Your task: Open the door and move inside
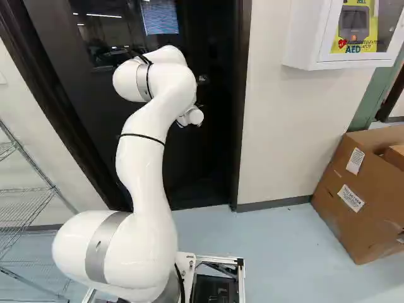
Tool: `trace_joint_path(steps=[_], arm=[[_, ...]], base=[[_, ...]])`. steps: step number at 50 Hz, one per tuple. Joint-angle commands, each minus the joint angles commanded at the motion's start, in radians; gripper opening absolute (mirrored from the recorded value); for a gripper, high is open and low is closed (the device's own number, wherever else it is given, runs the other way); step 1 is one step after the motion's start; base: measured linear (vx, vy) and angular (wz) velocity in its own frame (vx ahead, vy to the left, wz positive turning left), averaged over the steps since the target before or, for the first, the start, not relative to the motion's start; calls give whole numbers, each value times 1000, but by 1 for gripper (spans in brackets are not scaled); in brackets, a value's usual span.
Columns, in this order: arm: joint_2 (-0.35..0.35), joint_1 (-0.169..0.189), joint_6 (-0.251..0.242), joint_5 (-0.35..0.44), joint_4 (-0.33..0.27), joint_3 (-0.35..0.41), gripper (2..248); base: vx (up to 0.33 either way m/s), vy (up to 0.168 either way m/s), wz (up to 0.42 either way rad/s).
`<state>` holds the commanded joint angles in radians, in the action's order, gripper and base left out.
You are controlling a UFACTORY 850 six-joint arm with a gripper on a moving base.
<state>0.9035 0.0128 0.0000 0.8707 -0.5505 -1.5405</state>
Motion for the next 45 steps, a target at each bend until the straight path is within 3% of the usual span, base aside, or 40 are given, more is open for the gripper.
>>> trace_joint_path(steps=[45], arm=[[-223,4,0,-76,163,318,247]], base=[[0,0,0]])
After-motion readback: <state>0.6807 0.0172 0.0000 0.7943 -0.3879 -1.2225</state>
